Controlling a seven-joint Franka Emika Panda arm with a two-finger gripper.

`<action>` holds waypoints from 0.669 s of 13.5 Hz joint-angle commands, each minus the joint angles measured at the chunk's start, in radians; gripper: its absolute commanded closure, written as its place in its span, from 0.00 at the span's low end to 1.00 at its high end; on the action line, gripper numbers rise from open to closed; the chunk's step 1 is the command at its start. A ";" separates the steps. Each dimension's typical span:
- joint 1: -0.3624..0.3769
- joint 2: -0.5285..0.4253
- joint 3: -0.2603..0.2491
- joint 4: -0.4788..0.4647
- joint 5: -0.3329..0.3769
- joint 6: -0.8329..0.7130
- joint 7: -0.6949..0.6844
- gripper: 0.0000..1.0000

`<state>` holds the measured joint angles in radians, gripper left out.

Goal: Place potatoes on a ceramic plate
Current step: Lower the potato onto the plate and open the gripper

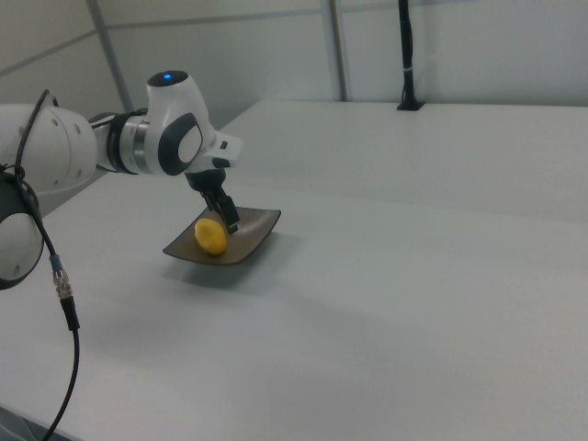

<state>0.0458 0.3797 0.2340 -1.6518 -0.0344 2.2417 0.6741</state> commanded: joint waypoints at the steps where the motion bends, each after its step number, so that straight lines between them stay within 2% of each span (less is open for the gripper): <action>1: 0.005 -0.065 0.001 -0.005 -0.018 -0.176 -0.175 0.00; 2: 0.006 -0.091 0.001 -0.009 -0.016 -0.279 -0.305 0.00; 4: 0.022 -0.180 0.001 -0.066 -0.010 -0.430 -0.471 0.00; 6: 0.026 -0.278 -0.002 -0.202 -0.007 -0.404 -0.492 0.00; 8: 0.026 -0.385 -0.030 -0.308 0.014 -0.294 -0.476 0.00; 9: 0.017 -0.425 -0.033 -0.334 0.033 -0.291 -0.476 0.00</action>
<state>0.0675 0.1037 0.2316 -1.8387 -0.0437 1.8810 0.2175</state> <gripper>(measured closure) 0.000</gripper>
